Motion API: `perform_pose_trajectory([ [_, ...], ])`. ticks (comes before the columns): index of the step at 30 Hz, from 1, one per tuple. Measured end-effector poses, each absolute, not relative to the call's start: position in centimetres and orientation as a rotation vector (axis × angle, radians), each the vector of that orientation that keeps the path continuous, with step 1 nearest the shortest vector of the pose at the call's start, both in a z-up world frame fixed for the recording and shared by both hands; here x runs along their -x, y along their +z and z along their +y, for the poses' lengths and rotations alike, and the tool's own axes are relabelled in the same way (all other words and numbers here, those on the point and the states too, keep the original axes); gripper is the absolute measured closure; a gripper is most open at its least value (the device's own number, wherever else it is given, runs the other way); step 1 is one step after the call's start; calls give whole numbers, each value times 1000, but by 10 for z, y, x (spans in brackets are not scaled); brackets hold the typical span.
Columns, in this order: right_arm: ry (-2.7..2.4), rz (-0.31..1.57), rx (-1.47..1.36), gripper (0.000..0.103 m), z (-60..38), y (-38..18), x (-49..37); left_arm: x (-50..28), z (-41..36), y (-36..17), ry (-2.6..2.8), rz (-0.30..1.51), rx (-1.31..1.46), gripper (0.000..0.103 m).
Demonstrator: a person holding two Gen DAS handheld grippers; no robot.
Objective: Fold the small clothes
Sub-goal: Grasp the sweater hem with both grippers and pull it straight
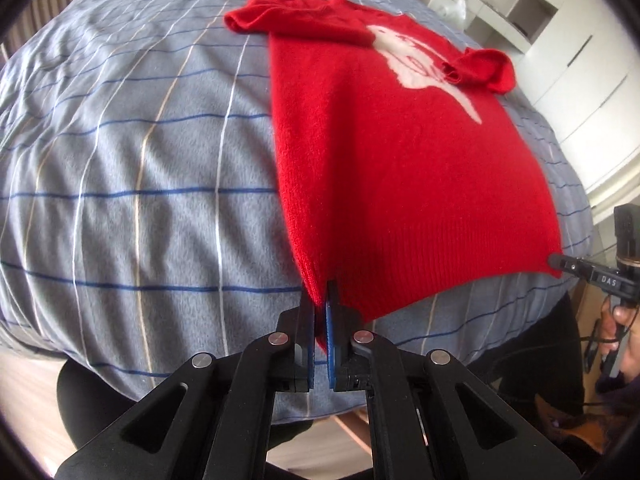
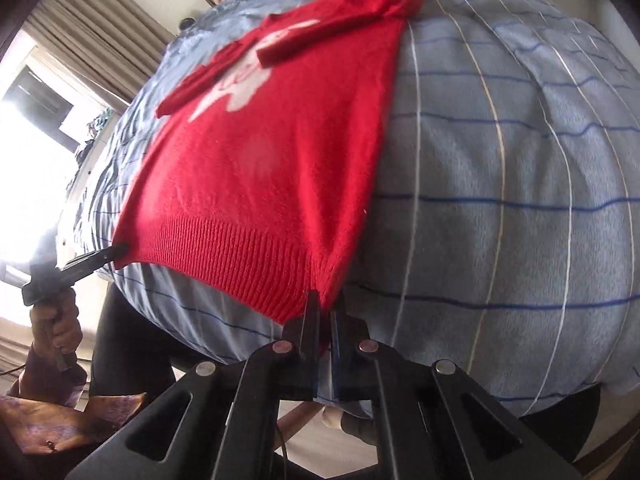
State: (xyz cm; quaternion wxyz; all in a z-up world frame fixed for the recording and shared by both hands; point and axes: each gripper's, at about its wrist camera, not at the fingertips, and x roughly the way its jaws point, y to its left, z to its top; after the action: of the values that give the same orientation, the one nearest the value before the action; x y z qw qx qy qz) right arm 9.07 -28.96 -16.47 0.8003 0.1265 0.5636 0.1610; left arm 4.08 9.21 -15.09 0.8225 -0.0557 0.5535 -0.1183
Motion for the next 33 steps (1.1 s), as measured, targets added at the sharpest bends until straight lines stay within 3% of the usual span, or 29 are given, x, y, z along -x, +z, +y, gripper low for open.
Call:
perform_pose_trajectory([
  [12,238,1165,-200,99,-262,-200,-102,-51,85,-177,-149,1146,76,100],
  [33,202,1145,-182,98,-259,-196,-89,-49,64,-177,-110,1087,-5,97],
])
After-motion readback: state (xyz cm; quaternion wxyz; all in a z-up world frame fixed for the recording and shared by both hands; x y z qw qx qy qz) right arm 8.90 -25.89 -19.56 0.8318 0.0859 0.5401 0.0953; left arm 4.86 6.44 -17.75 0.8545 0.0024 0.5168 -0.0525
